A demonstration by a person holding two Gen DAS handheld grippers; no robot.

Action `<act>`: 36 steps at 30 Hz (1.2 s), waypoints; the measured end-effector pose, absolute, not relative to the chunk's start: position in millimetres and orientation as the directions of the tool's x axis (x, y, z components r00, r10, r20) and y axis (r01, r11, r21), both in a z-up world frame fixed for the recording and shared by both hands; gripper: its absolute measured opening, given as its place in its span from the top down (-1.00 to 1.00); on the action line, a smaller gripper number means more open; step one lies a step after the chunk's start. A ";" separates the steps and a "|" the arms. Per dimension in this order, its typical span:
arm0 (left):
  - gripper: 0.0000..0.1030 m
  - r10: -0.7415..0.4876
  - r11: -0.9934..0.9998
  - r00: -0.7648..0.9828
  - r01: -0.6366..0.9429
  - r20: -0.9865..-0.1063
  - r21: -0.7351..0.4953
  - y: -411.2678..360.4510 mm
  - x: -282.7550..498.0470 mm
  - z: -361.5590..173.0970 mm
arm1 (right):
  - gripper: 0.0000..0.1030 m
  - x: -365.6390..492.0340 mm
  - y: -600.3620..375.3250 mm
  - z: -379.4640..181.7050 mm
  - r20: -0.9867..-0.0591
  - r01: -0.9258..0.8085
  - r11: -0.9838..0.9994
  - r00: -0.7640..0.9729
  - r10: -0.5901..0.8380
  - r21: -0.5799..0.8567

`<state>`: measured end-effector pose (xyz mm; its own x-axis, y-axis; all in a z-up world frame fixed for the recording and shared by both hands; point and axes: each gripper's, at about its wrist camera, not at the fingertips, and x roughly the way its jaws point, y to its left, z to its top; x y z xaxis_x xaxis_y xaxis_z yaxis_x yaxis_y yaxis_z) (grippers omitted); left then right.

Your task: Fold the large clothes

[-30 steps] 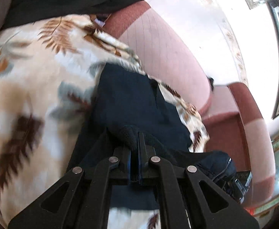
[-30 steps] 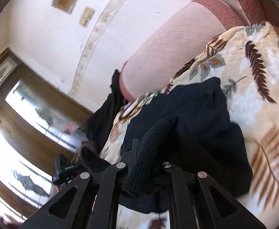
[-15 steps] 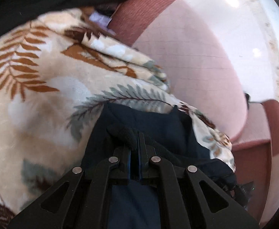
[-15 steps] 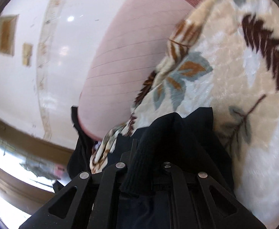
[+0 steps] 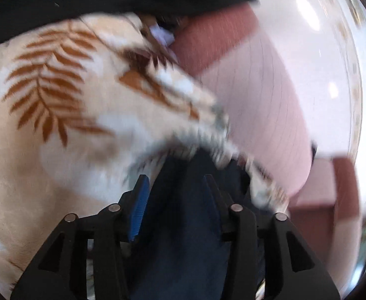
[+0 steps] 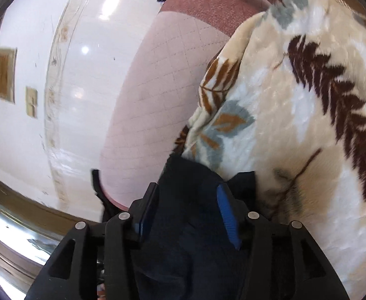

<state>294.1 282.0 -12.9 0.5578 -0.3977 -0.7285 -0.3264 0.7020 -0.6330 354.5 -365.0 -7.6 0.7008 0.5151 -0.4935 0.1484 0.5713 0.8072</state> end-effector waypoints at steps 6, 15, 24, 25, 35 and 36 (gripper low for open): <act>0.06 -0.492 0.736 0.422 -0.266 -0.762 -0.622 242.1 299.1 -51.6 | -0.03 380.3 -329.3 -15.6 -0.684 0.167 0.783 0.617 0.391 0.599; 0.96 -0.364 0.816 0.540 -0.208 -0.759 -0.539 225.4 308.1 -16.3 | 0.86 386.3 -301.6 11.8 -0.627 -0.061 0.843 0.640 0.443 0.534; 1.00 -0.182 0.794 0.488 -0.439 -0.854 -0.420 263.1 315.6 -56.8 | 0.77 384.4 -353.0 -34.5 -0.689 0.197 0.784 0.629 0.359 0.589; 1.00 -0.230 0.766 0.502 -0.435 -0.833 -0.474 270.0 309.6 -57.3 | 0.68 377.7 -357.0 -33.3 -0.656 0.192 0.753 0.650 0.383 0.630; 0.10 -0.466 0.744 0.494 -0.231 -0.734 -0.628 248.2 275.3 -37.6 | -0.02 334.9 -360.0 -55.8 -0.662 0.247 0.679 0.594 0.458 0.691; 0.10 -0.478 0.746 0.477 -0.225 -0.738 -0.627 241.8 275.2 -38.4 | 0.14 332.2 -356.8 -52.9 -0.663 0.228 0.699 0.599 0.448 0.678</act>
